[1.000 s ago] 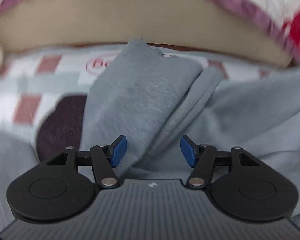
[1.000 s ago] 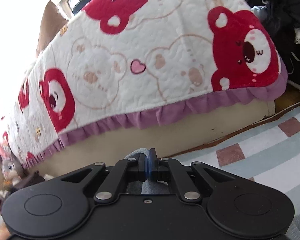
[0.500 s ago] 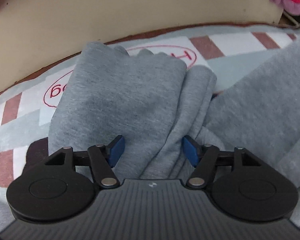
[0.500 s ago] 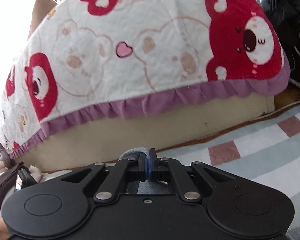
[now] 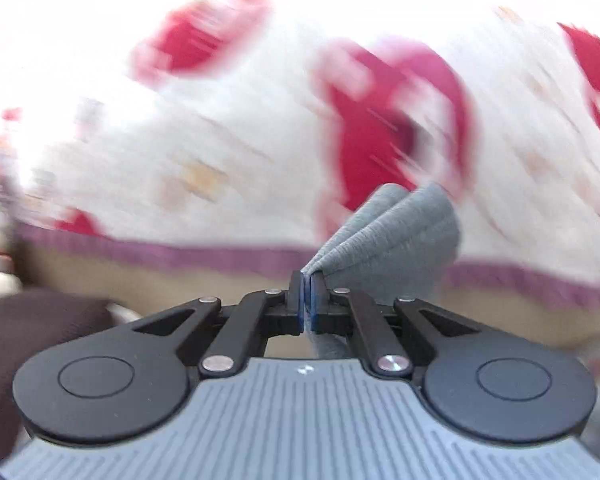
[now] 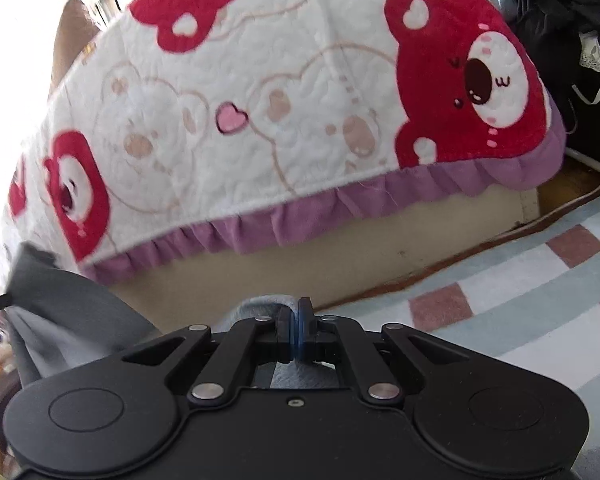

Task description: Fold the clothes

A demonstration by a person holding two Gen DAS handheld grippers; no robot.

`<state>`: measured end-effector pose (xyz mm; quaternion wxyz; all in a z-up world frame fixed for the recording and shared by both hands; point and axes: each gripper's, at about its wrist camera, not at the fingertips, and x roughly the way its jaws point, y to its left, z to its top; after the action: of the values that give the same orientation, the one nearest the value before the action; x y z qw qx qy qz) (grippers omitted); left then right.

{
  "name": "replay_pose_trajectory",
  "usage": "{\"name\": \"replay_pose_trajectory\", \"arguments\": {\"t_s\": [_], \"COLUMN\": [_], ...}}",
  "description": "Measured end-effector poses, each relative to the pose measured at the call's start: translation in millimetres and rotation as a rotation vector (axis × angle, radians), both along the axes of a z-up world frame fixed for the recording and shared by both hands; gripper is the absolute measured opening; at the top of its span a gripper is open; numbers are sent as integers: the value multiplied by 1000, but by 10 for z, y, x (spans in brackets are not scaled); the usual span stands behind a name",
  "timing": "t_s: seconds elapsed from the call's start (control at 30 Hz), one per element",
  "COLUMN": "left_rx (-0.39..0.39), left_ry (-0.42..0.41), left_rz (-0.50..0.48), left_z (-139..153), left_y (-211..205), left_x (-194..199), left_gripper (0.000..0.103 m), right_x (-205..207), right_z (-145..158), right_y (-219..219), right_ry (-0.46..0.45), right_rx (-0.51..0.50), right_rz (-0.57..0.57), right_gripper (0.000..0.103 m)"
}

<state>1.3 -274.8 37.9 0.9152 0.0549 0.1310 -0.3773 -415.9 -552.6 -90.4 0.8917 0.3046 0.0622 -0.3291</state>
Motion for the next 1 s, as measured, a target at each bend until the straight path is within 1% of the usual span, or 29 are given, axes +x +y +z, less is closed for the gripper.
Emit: {"name": "replay_pose_trajectory", "arguments": {"t_s": [0.03,0.07,0.1,0.13,0.17,0.2,0.23,0.3,0.37,0.4,0.43,0.5,0.53,0.57,0.63,0.67,0.7,0.73,0.77,0.8,0.87,0.9,0.97,1.0], "left_rx": [-60,-120,-152,-150,-108,-63,1,129,249,298,348,395,417,403,373,359,315,270,248,227,214,208,221,222], "left_ry": [14,53,105,150,174,198,216,289,376,425,473,502,515,496,461,448,460,473,514,557,675,733,785,792], "left_rz": [34,60,95,125,142,158,181,231,279,306,334,367,383,380,362,351,313,275,217,158,60,10,-27,-37], "left_z": [57,61,3,-105,-263,-423,-621,-1049,-1446,-1615,-1784,-1883,-1930,-1895,-1750,-1669,-1592,-1514,-1496,-1480,-1540,-1571,-1671,-1711], "left_y": [206,387,535,637,671,702,701,675,677,697,716,737,748,772,803,815,809,803,725,645,467,378,208,138], "left_x": [114,218,319,409,473,535,576,670,757,781,805,733,695,612,383,261,152,44,-8,-58,-158,-208,-335,-393], "left_gripper": [3,3,3,3,3,3,3,3,3,3,3,3,4,6,16,24,28,30,31,31,31,31,31,31], "right_x": [-20,-39,-28,27,86,177,272,424,495,511,525,532,519,483,368,323,291,307,328,427,641,754,979,1077], "right_z": [33,67,82,74,63,23,-21,-135,-237,-276,-304,-316,-287,-236,-87,0,70,79,83,21,-115,-199,-405,-501], "right_y": [-17,-33,-60,-65,-68,-46,-22,-24,-57,-60,-65,-43,-4,51,232,342,449,543,635,717,876,945,1031,1037], "right_ry": [-48,-99,-139,-125,-105,-47,15,108,174,226,286,407,445,456,389,336,296,280,267,332,477,573,746,811], "right_rx": [1,1,17,26,33,31,28,77,137,148,148,114,87,77,76,70,63,65,69,56,27,-21,-120,-164], "right_rz": [41,85,149,182,212,213,210,234,226,181,132,28,-9,-21,15,52,97,165,235,287,386,391,400,403], "right_gripper": [3,5,9,9,9,19,25,25,32,36,37,38,39,40,40,40,40,43,46,46,46,46,46,45]}}
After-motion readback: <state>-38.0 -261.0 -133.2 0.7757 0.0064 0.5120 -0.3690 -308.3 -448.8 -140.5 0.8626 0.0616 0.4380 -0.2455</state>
